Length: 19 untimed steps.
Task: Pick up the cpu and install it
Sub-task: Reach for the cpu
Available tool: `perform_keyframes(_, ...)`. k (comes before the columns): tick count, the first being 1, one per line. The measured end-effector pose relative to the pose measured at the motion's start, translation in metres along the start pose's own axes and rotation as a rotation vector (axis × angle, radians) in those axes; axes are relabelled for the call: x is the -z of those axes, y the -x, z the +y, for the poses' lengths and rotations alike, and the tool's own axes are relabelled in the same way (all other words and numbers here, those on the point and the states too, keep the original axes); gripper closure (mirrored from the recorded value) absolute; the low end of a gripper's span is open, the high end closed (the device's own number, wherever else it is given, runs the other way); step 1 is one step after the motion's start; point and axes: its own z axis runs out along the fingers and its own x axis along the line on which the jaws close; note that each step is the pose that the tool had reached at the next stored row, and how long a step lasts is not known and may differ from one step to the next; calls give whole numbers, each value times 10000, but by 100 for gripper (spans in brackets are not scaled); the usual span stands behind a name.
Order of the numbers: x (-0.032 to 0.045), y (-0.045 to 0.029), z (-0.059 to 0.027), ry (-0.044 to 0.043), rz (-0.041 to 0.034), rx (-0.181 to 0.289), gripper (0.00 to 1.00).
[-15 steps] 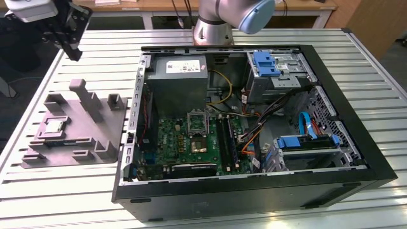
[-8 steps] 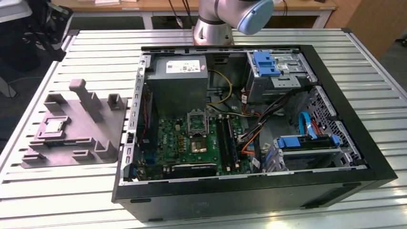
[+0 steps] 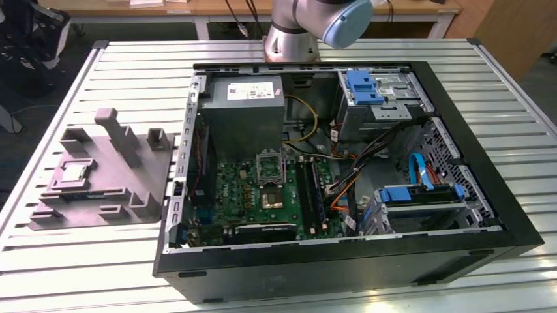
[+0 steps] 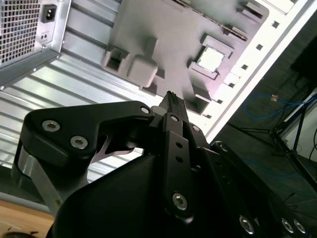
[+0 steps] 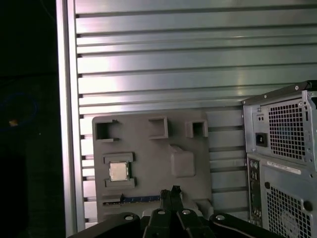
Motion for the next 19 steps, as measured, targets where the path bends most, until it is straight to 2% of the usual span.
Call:
perform_keyframes(9, -3, -355, -27, 0, 1, 0, 89)
perform_keyframes(15, -11, -544, -42, -1, 6, -2, 89)
perform_keyframes(19, -17, -644, -49, -2, 16, -2, 89)
